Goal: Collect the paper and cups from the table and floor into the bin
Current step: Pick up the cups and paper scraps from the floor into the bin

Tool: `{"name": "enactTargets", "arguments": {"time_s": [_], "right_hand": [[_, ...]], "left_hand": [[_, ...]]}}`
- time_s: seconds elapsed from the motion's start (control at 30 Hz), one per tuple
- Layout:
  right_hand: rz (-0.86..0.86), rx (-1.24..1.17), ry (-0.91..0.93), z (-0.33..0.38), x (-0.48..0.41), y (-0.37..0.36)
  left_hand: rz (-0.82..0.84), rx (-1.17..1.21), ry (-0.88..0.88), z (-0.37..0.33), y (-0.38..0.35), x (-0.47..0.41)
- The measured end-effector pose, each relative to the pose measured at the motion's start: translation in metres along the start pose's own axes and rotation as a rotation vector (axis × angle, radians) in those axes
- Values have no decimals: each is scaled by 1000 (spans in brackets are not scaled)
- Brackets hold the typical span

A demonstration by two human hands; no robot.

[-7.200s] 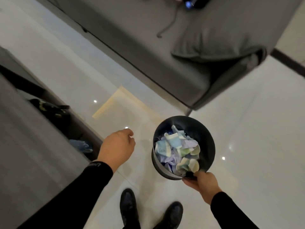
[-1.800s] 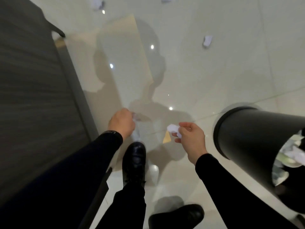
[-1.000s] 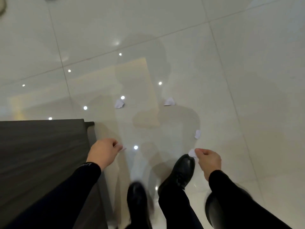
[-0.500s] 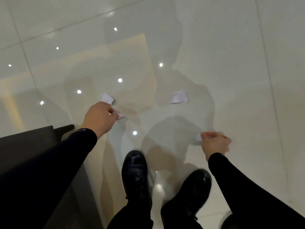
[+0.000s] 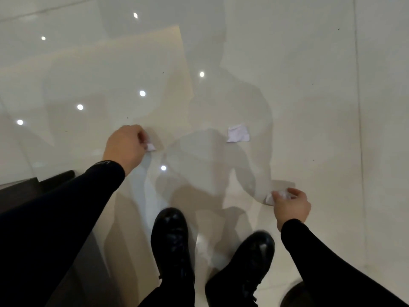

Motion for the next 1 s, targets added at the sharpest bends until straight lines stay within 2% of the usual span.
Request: {"name": "enactTargets", "arguments": {"time_s": [0.2, 0.33, 0.47, 0.53, 0.67, 0.73, 0.83, 0.93, 1.0], "right_hand": [[60, 18, 48, 6, 2, -8], [171, 22, 142, 16, 19, -15], [322, -232, 133, 35, 27, -17], [368, -361, 81, 42, 26, -12], [367, -586, -30, 49, 31, 9], [355, -676, -71, 48, 43, 26], [323, -703, -121, 39, 73, 63], [255, -670, -137, 20, 101, 106], [167, -704, -150, 4, 113, 137]], "left_hand": [[147, 65, -423, -115, -31, 40], [275, -54, -514, -189, -81, 44], [136, -126, -552, -211, -98, 44], [111, -123, -520, -206, -96, 46], [279, -121, -309, -181, -85, 55], [285, -92, -299, -177, -63, 83], [269, -63, -312, -179, -26, 145], [308, 124, -250, -195, 1, 201], [315, 218, -279, -218, 11, 231]]}}
Point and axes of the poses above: each hand's wrist, its own x-axis away from the middle knuckle, its own y-axis out of the back of the hand, z = x × y, the point moved 8 cm from there along -x, towards the middle knuckle, and after that the axes turned 5 degrees about y, right-handed, at the moved point
